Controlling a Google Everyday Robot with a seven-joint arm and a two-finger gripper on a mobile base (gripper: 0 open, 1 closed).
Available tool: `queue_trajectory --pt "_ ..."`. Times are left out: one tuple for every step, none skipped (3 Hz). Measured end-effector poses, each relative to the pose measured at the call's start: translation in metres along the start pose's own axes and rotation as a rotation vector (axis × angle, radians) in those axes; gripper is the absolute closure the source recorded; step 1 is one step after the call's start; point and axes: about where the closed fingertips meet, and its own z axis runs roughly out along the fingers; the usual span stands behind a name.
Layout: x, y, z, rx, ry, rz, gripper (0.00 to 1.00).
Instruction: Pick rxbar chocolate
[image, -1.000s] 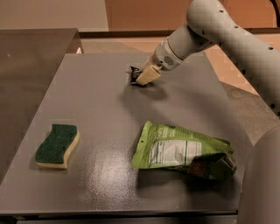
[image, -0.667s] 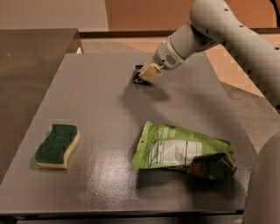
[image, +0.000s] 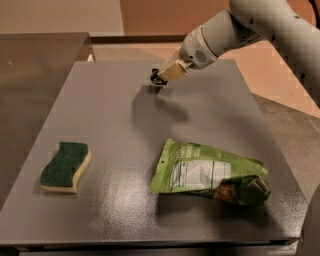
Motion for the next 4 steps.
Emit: queue_trajectory --pt "-0.029 0.007 -0.024 0.01 -0.055 -0.038 1.0" --pt "-0.056 0.013 -0.046 0.024 -0.102 -0.085 1.0" --pt "-0.08 0.018 -0.065 0.036 -0.134 -0.136 1.0" --pt "-0.08 0.018 -0.065 0.036 -0.134 -0.136 1.0"
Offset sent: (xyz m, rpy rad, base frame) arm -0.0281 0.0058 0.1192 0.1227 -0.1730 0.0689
